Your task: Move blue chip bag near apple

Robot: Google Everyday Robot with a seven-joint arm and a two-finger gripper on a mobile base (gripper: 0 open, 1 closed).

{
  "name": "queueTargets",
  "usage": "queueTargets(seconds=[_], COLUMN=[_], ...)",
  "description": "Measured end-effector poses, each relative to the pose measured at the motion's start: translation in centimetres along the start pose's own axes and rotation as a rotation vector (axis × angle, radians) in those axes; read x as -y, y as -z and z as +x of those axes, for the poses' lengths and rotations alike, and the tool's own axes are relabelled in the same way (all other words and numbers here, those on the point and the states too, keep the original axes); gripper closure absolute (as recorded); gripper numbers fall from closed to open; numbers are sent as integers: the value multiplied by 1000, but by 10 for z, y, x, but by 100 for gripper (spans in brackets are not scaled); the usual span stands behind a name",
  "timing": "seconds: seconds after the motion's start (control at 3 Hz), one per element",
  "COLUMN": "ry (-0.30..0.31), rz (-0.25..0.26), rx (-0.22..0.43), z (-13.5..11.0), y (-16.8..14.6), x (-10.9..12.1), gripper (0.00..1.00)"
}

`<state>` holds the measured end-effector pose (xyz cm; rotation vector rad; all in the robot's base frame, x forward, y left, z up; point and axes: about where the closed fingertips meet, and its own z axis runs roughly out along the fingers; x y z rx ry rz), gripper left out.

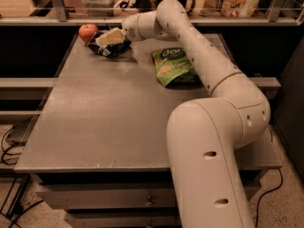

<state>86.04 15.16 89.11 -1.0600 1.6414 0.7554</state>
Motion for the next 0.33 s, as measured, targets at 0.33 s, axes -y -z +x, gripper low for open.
queueTargets(seconds=[0.33], ry=[-1], rz=[2], rx=[1], z=[0], y=[-1], x=[0], gripper=[0])
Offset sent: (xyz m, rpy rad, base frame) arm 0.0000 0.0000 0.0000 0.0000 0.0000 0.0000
